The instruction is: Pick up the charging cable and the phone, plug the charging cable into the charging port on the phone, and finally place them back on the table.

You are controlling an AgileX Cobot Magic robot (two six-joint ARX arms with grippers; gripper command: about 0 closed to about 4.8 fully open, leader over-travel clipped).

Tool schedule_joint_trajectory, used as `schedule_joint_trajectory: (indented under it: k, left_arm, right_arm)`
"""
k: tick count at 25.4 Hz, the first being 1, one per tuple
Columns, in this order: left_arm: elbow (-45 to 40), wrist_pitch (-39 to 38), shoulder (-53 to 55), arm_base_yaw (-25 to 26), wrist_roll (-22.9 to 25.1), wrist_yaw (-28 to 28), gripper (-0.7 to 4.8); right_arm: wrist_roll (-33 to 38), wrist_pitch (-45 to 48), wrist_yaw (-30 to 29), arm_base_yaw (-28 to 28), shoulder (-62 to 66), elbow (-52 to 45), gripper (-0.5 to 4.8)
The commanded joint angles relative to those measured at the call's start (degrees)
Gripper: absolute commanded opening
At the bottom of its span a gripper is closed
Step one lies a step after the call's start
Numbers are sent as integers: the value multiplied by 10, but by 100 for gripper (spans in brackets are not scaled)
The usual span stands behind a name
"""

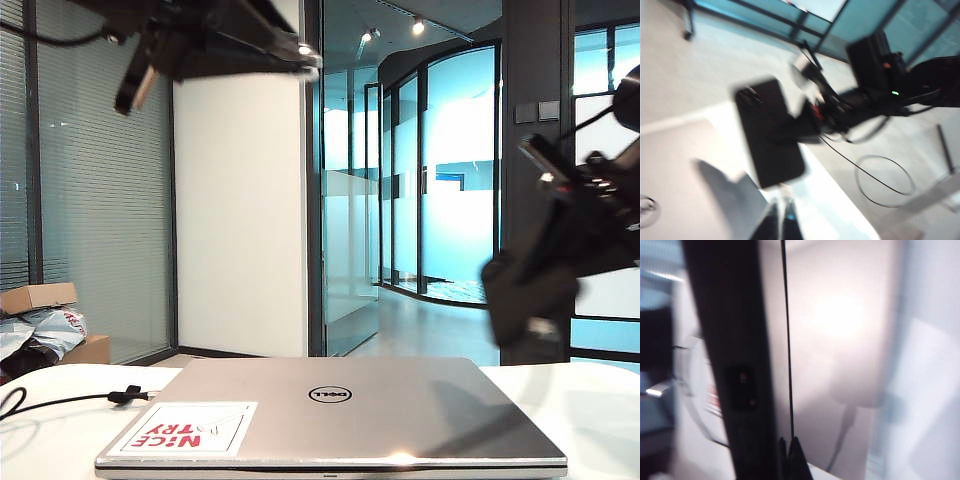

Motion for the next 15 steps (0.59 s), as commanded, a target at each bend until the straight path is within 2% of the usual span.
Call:
schedule_joint_trajectory:
  k: [1,6,15]
  left_arm:
    - [44,-73,-6,49,85,2,-6]
    - [70,-118,-6,88,147,2,-6]
    - [79,-129,-9,99,155,2,-6]
  right_arm:
    - [-182,-196,63,-30,-8,57,-6]
    - [-197,-216,90,-54,-6,72,-6]
    - [-212,-274,104,-59,115,158,-6]
